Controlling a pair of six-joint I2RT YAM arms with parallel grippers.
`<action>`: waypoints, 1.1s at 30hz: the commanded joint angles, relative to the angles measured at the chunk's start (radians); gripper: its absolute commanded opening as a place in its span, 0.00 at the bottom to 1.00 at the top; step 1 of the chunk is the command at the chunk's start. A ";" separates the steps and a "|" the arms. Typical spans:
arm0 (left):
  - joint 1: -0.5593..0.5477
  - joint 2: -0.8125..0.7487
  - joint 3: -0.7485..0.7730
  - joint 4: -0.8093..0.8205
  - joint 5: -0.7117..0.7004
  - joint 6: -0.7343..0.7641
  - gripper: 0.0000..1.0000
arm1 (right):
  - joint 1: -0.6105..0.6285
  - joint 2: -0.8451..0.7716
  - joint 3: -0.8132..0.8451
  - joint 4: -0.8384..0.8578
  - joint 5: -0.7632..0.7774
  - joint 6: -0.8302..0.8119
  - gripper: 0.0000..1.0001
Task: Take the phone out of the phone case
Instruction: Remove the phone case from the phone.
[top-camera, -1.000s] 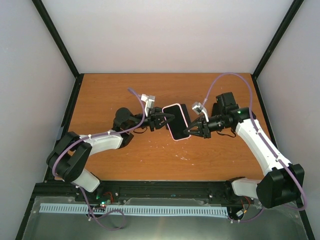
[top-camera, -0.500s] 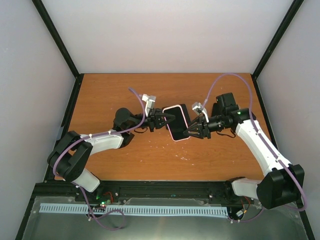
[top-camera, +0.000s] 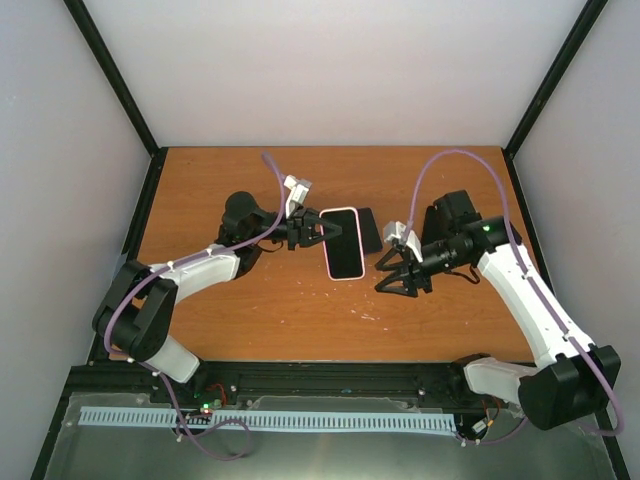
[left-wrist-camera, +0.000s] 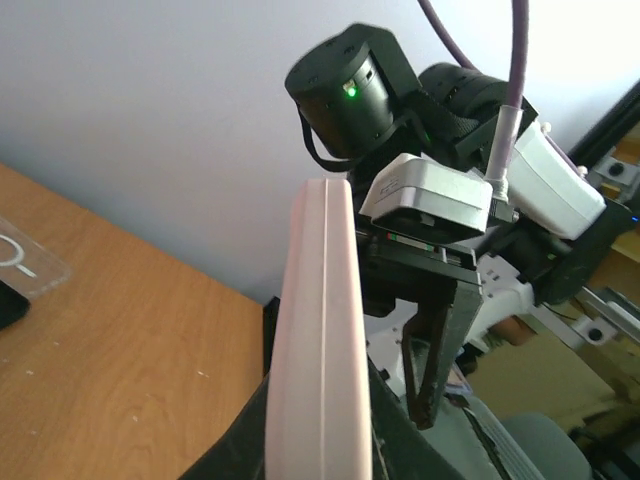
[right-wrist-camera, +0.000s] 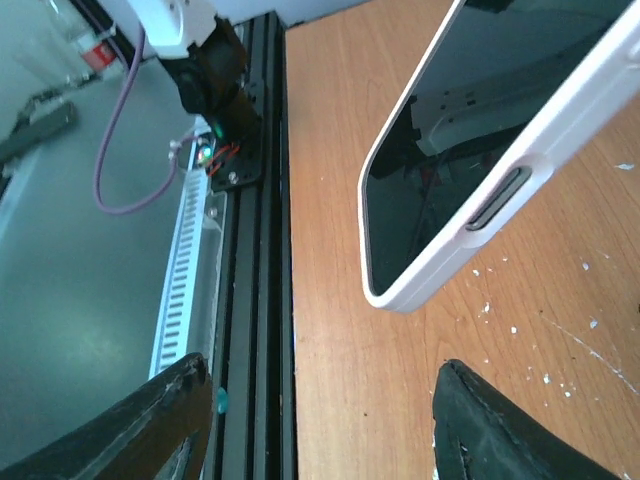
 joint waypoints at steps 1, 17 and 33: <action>-0.002 -0.033 0.055 -0.012 0.098 -0.054 0.00 | 0.080 -0.032 -0.001 0.007 0.092 -0.060 0.59; -0.002 0.001 0.017 0.293 0.101 -0.308 0.00 | 0.247 0.032 0.024 0.156 0.066 0.151 0.47; -0.005 0.029 0.010 0.347 0.104 -0.361 0.00 | 0.246 -0.004 0.015 0.186 0.023 0.164 0.20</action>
